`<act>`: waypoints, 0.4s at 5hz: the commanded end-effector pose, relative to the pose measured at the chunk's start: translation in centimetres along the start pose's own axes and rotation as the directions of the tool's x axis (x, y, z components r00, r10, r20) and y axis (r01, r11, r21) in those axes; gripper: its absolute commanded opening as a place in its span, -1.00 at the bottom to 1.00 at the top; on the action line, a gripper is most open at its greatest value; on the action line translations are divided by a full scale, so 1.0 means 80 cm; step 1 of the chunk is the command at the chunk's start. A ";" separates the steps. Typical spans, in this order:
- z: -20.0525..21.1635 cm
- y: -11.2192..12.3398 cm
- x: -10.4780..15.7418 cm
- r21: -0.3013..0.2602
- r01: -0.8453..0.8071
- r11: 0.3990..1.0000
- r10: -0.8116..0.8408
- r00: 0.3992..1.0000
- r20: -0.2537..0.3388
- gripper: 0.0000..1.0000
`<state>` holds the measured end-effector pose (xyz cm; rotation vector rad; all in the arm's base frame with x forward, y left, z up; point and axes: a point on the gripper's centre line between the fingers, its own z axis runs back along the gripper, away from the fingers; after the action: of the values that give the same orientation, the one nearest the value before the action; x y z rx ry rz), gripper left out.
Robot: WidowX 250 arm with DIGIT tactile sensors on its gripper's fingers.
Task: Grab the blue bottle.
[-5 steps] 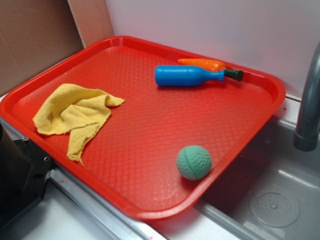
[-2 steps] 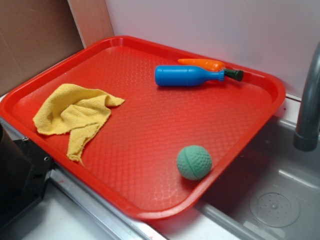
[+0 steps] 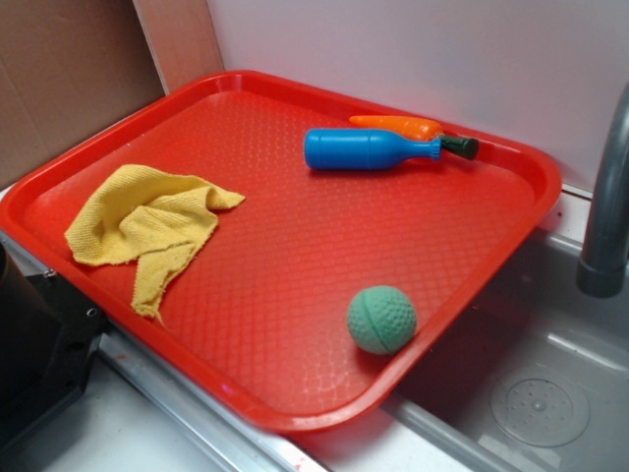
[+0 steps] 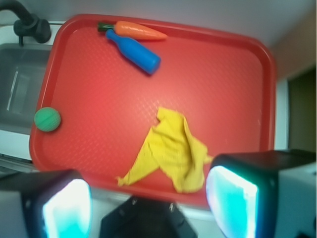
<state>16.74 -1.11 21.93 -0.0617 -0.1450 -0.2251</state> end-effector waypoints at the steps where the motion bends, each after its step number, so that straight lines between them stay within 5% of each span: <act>1: -0.059 0.015 0.070 0.024 0.177 0.984 -0.178 0.984 0.020 1.00; 2: -0.094 0.012 0.097 0.037 0.276 0.960 -0.277 0.961 0.020 1.00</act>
<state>25.30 -1.92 14.77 -0.0221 -0.1455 -0.4872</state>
